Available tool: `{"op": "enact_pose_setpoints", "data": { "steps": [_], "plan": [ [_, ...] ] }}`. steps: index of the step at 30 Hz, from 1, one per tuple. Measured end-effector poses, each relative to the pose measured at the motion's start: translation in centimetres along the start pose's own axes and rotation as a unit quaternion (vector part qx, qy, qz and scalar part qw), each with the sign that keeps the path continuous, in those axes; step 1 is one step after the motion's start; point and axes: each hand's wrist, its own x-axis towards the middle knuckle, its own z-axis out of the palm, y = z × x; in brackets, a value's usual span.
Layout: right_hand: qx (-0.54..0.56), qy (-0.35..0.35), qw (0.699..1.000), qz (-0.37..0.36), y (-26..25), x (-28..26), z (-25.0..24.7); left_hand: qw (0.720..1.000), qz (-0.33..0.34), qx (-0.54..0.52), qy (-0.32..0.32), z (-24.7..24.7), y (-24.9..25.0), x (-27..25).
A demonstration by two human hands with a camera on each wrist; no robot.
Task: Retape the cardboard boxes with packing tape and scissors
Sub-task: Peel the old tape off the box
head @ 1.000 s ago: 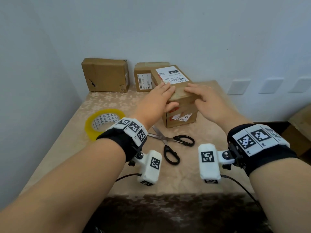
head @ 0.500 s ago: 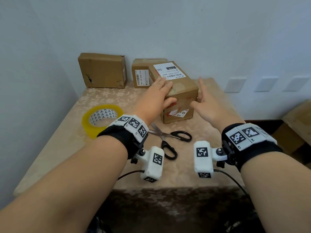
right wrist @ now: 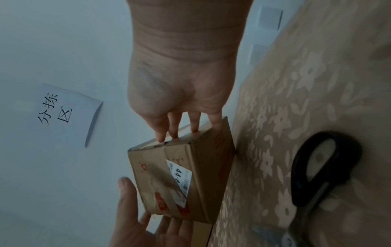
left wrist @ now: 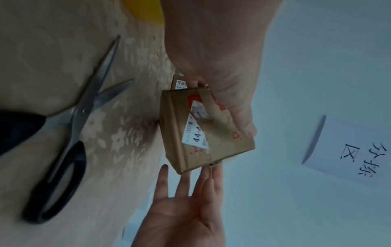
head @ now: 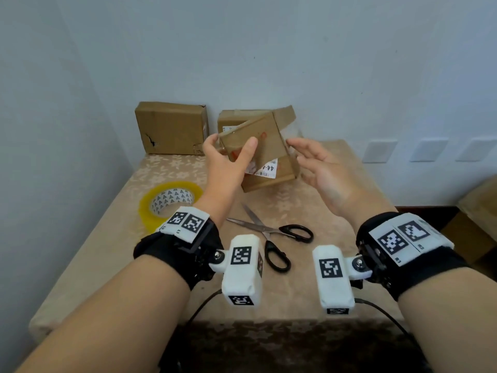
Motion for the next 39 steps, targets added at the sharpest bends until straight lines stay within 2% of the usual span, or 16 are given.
{"op": "enact_pose_setpoints", "data": {
  "steps": [4,7,9,12,14,16,18,20,21,23,26,28,31,33,37,39],
  "plan": [
    [0.006,-0.015,1.000,-0.019,0.2,0.2,0.8,0.991,-0.037,0.123,-0.042,-0.4,0.2,0.0],
    [-0.007,-0.047,0.998,-0.036,-0.2,0.2,1.4,0.983,-0.035,0.177,-0.021,-0.8,0.6,-0.5],
    [-0.018,-0.065,0.996,-0.057,-0.8,0.3,1.7,0.987,-0.035,0.156,0.006,-1.3,0.9,-0.6],
    [-0.061,-0.060,0.993,-0.082,-1.6,0.4,1.6,0.998,-0.031,0.055,-0.015,-2.0,1.0,-0.4],
    [-0.144,-0.043,0.983,-0.109,-1.5,0.3,1.5,0.999,-0.013,0.020,-0.026,-2.2,1.2,-0.5],
    [-0.267,-0.012,0.956,-0.119,-1.1,0.3,1.6,1.000,0.015,0.012,-0.014,-2.3,1.7,-0.6],
    [-0.364,0.053,0.923,-0.111,-0.4,0.4,2.1,0.997,0.059,0.025,-0.035,-2.1,2.4,-0.8],
    [-0.393,0.144,0.901,-0.112,0.3,0.8,2.3,0.990,0.099,0.040,-0.095,-1.6,3.1,-1.0],
    [-0.380,0.181,0.900,-0.112,0.5,1.0,2.2,0.985,0.107,0.040,-0.127,-1.3,3.3,-1.1],
    [-0.304,0.216,0.922,-0.101,0.3,1.4,1.8,0.978,0.109,0.038,-0.173,-1.1,3.4,-1.1],
    [-0.226,0.200,0.950,-0.076,-0.1,1.5,1.1,0.969,0.086,0.049,-0.227,-1.5,3.0,-1.0],
    [-0.215,0.192,0.956,-0.058,-0.2,1.4,1.1,0.962,0.063,0.062,-0.260,-1.6,2.7,-1.2],
    [-0.171,0.232,0.957,-0.037,-0.4,1.2,1.0,0.952,0.045,0.091,-0.290,-1.0,2.6,-1.4],
    [-0.125,0.263,0.956,-0.011,-0.7,1.3,0.7,0.956,0.049,0.121,-0.262,-0.6,2.5,-1.4],
    [0.008,0.288,0.957,0.044,-0.7,1.3,-0.1,0.968,0.053,0.213,-0.123,-1.9,0.4,-0.1],
    [0.049,0.278,0.957,0.059,-0.7,1.2,-0.3,0.980,0.011,0.170,-0.099,-2.7,-0.4,0.2]
  ]
}}
